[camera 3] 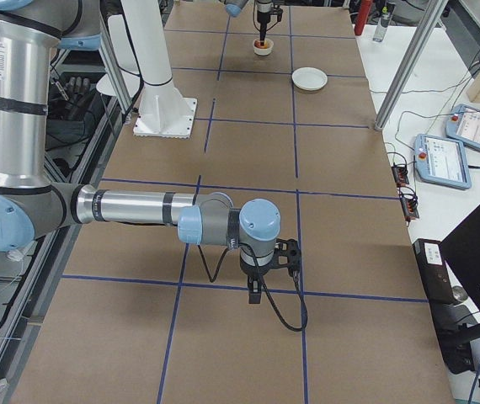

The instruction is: Move apple from plate to bowl

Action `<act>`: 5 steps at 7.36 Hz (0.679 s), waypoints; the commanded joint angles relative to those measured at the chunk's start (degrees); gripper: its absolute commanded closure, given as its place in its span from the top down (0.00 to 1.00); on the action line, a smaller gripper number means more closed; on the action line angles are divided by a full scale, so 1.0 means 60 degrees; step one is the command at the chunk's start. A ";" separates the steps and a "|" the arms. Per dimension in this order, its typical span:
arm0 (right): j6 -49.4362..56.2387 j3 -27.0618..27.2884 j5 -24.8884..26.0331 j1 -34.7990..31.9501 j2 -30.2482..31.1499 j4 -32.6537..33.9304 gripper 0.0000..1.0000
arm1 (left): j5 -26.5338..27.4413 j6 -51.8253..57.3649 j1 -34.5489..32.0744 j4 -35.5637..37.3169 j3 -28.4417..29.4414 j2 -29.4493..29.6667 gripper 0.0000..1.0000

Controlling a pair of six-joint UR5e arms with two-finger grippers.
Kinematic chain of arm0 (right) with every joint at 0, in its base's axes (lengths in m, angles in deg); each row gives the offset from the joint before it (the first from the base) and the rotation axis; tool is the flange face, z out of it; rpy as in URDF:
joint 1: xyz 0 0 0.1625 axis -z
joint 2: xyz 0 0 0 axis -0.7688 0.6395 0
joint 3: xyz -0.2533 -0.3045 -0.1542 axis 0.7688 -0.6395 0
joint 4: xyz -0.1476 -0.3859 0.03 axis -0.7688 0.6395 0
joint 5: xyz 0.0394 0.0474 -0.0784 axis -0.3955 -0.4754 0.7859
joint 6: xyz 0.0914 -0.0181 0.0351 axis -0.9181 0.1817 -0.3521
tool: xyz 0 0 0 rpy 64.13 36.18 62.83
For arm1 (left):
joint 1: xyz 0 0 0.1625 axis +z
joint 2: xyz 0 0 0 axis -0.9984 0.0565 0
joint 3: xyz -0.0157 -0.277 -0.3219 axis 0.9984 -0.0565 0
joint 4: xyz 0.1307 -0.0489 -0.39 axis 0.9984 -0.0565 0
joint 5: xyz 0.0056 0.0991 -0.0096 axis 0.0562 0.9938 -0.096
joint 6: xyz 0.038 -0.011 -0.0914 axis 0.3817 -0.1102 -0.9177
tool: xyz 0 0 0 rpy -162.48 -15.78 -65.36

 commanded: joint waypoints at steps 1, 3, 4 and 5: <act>0.0000 0.0015 0.0000 0.0000 0.0000 0.0000 1.00 | -0.0050 0.0227 -0.0171 0.0056 -0.0459 -0.0163 0.99; 0.0000 0.0000 0.0000 0.0000 0.0000 0.0000 1.00 | -0.0882 0.3155 -0.2211 0.1217 -0.0520 -0.0194 1.00; 0.0000 0.0000 0.0000 0.0000 0.0000 0.0000 1.00 | -0.0842 0.5117 -0.3296 0.2605 -0.0520 -0.0136 1.00; 0.0000 0.0000 0.0000 0.0000 0.0000 0.0000 1.00 | -0.0841 0.6557 -0.4235 0.3678 -0.0433 -0.0121 1.00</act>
